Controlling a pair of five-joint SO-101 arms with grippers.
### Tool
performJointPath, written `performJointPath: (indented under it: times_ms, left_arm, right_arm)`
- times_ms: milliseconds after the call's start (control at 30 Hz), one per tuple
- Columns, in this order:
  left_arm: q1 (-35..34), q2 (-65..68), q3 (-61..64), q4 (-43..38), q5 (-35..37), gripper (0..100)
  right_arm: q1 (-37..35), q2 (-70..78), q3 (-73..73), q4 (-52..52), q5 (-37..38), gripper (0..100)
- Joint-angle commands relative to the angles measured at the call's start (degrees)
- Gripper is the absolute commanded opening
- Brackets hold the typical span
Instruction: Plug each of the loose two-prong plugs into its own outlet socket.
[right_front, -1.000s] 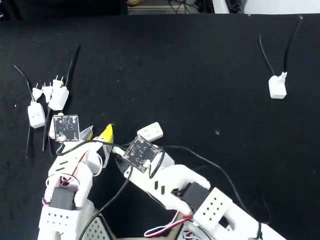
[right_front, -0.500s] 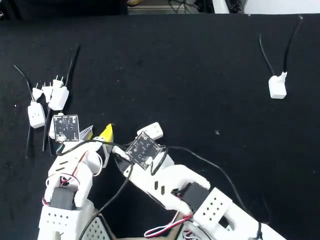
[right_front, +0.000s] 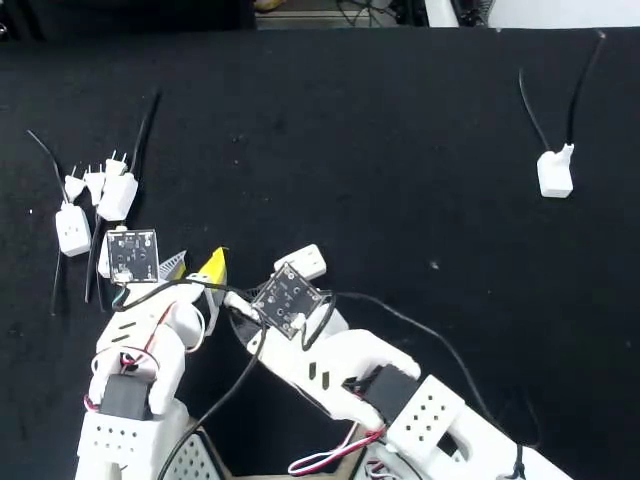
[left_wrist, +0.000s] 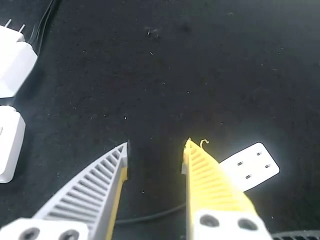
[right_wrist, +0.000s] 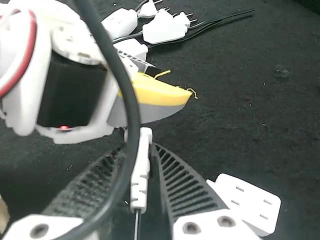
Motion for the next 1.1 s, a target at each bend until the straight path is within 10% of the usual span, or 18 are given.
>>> performJointPath:
  times_ms: [0,500,1067]
  left_arm:
    - [-0.3,0.4,1.1,-0.3,-0.7,18]
    - [-0.9,0.4,0.0,-0.3,-0.7,18]
    - [-17.9,0.4,-4.4,0.3,-0.8,18]
  right_arm:
    - [1.2,-2.3,-2.6,0.0,-1.5,1.1]
    - [3.3,-2.2,-2.5,0.2,-1.4,1.1]
    - [18.5,-1.7,-14.5,19.3,0.2,1.1]
